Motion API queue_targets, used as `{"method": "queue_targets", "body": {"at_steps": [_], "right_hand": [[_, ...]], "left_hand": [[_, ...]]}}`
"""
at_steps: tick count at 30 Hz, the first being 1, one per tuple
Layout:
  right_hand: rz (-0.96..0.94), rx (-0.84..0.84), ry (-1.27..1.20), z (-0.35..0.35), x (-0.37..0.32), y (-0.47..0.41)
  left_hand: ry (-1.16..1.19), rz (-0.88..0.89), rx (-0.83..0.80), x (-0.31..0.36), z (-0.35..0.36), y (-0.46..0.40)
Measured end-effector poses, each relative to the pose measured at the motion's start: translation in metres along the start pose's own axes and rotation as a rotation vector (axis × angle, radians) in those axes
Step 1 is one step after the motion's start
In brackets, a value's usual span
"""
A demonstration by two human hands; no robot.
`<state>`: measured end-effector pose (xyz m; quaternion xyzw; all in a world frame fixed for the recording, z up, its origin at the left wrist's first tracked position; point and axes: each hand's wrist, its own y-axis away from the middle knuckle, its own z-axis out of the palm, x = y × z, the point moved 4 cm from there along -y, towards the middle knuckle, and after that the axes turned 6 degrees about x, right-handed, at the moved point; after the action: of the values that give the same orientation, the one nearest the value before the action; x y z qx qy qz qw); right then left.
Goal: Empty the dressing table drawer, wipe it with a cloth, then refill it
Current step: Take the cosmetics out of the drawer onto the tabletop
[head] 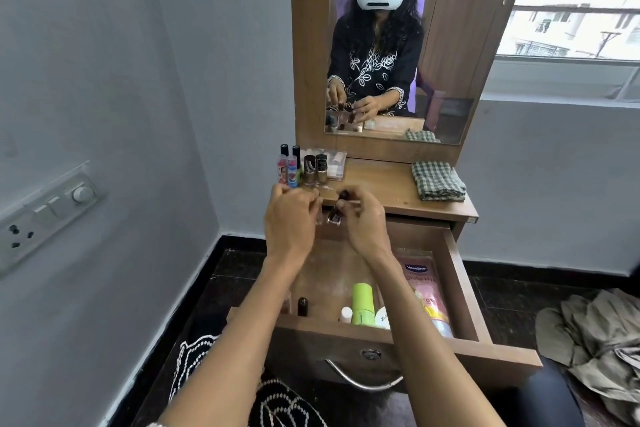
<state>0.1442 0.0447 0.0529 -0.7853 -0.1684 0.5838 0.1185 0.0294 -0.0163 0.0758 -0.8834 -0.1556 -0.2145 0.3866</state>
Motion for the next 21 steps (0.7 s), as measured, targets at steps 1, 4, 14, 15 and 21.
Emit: {"method": "queue_targets", "body": {"at_steps": [1, 4, 14, 15, 21], "right_hand": [[-0.009, 0.006, -0.023, 0.004, -0.005, -0.011], [-0.015, 0.010, -0.023, 0.019, -0.013, -0.042], [-0.053, -0.010, 0.067, 0.052, 0.000, -0.072], [-0.055, -0.016, 0.071, 0.054, 0.002, -0.072], [-0.055, -0.060, 0.001, 0.058, 0.004, -0.070]], "left_hand": [[-0.003, 0.019, 0.020, 0.001, -0.002, -0.012], [-0.076, 0.094, 0.051, -0.001, 0.002, -0.043], [-0.140, 0.198, 0.043, -0.024, 0.038, -0.068], [-0.163, 0.208, 0.050, -0.025, 0.039, -0.068], [-0.330, 0.358, 0.090, -0.015, 0.030, -0.068]]}}
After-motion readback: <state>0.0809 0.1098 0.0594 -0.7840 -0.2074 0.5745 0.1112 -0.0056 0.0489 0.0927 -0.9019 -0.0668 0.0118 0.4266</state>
